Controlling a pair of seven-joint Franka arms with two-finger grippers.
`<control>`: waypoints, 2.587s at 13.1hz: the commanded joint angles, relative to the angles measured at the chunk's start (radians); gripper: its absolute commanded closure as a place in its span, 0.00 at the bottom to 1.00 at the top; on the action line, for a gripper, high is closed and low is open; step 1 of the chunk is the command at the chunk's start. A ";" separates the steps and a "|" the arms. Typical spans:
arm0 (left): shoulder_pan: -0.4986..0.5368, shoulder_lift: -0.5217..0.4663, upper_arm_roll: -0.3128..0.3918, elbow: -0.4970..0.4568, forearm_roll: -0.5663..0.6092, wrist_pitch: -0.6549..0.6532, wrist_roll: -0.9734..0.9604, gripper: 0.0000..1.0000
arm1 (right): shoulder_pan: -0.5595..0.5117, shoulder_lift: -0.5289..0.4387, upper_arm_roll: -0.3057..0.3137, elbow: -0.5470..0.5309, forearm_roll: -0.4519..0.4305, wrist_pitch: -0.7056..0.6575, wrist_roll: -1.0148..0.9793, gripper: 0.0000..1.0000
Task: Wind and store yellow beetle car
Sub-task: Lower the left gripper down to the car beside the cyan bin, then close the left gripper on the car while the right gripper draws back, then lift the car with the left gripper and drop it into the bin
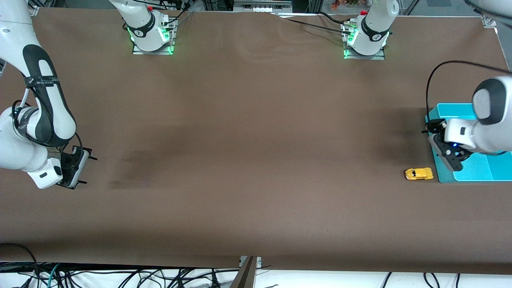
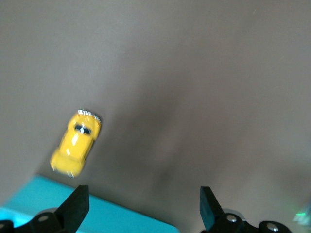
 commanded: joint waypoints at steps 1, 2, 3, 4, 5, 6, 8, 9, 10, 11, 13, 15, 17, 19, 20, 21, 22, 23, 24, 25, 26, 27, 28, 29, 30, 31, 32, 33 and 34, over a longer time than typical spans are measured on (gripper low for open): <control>0.032 0.103 -0.003 0.018 -0.015 0.133 0.190 0.00 | 0.037 -0.060 0.000 0.001 -0.008 -0.084 0.184 0.00; 0.037 0.137 -0.003 0.012 -0.013 0.211 0.239 0.00 | 0.054 -0.083 0.000 0.001 -0.006 -0.110 0.264 0.00; 0.038 0.165 0.000 0.008 -0.012 0.272 0.290 0.00 | 0.074 -0.100 -0.002 0.001 -0.008 -0.136 0.341 0.00; 0.057 0.192 0.001 0.008 -0.012 0.325 0.343 0.00 | 0.088 -0.123 0.000 0.001 -0.008 -0.162 0.421 0.00; 0.077 0.209 0.001 0.007 -0.012 0.372 0.411 0.00 | 0.106 -0.138 0.000 0.002 -0.008 -0.187 0.510 0.00; 0.080 0.222 0.001 0.001 -0.012 0.423 0.475 0.00 | 0.123 -0.155 0.001 0.010 -0.006 -0.219 0.606 0.00; 0.083 0.245 0.000 -0.002 -0.012 0.483 0.523 0.00 | 0.160 -0.173 0.001 0.053 -0.006 -0.304 0.781 0.00; 0.089 0.254 0.000 -0.002 -0.013 0.486 0.523 0.00 | 0.175 -0.178 0.001 0.080 -0.003 -0.355 0.875 0.00; 0.089 0.261 0.000 -0.004 -0.017 0.486 0.523 0.00 | 0.193 -0.178 0.001 0.110 -0.003 -0.398 0.967 0.00; 0.089 0.260 -0.002 -0.010 -0.021 0.485 0.525 0.00 | 0.201 -0.180 0.003 0.143 0.000 -0.444 1.045 0.00; 0.088 0.260 -0.005 -0.019 -0.026 0.482 0.525 0.00 | 0.216 -0.189 0.005 0.199 0.007 -0.528 1.189 0.00; 0.088 0.255 -0.011 -0.050 -0.027 0.486 0.525 0.00 | 0.232 -0.230 0.009 0.208 0.009 -0.578 1.314 0.00; 0.086 0.252 -0.020 -0.050 -0.027 0.486 0.528 0.49 | 0.232 -0.278 0.021 0.210 0.012 -0.628 1.388 0.00; 0.077 0.251 -0.020 -0.042 -0.026 0.482 0.528 0.85 | 0.232 -0.325 0.032 0.210 0.012 -0.667 1.481 0.00; 0.077 0.242 -0.020 -0.041 -0.026 0.474 0.529 0.85 | 0.232 -0.344 0.032 0.210 0.011 -0.687 1.510 0.00; 0.077 0.219 -0.020 -0.041 -0.024 0.471 0.529 0.85 | 0.232 -0.348 0.031 0.210 0.009 -0.702 1.509 0.00; 0.069 0.193 -0.022 -0.038 -0.023 0.453 0.525 0.85 | 0.232 -0.347 0.029 0.210 0.004 -0.702 1.495 0.00; 0.052 0.164 -0.022 -0.029 -0.023 0.393 0.516 0.85 | 0.232 -0.347 0.029 0.210 -0.002 -0.702 1.497 0.00; 0.033 0.133 -0.022 -0.007 -0.024 0.318 0.507 0.85 | 0.232 -0.347 0.028 0.210 -0.017 -0.702 1.498 0.00; 0.020 0.110 -0.022 0.017 -0.024 0.234 0.487 0.84 | 0.232 -0.347 0.029 0.210 -0.049 -0.701 1.495 0.00; 0.017 0.093 -0.023 0.048 -0.024 0.147 0.464 0.84 | 0.232 -0.347 0.026 0.211 -0.058 -0.701 1.491 0.00; 0.012 0.079 -0.023 0.083 -0.023 0.055 0.448 0.84 | 0.227 -0.348 0.023 0.213 -0.060 -0.704 1.494 0.00; 0.014 0.065 -0.022 0.114 -0.017 -0.036 0.447 0.84 | 0.221 -0.353 0.017 0.222 -0.062 -0.704 1.500 0.00; 0.026 0.052 -0.009 0.128 -0.015 -0.108 0.448 0.84 | 0.220 -0.356 -0.004 0.225 -0.057 -0.704 1.503 0.00; 0.041 0.038 0.004 0.127 -0.006 -0.161 0.460 0.84 | 0.220 -0.358 -0.011 0.225 -0.054 -0.705 1.501 0.00; 0.055 0.028 0.020 0.123 0.035 -0.198 0.480 0.84 | 0.221 -0.356 -0.014 0.226 -0.063 -0.708 1.500 0.00; 0.067 0.018 0.021 0.116 0.095 -0.209 0.521 0.84 | 0.221 -0.356 -0.017 0.228 -0.063 -0.722 1.498 0.00; 0.092 0.018 0.021 0.113 0.132 -0.209 0.552 0.84 | 0.218 -0.356 -0.020 0.242 -0.065 -0.731 1.498 0.00; 0.126 0.024 0.021 0.104 0.152 -0.203 0.575 0.84 | 0.215 -0.358 -0.026 0.261 -0.065 -0.734 1.498 0.00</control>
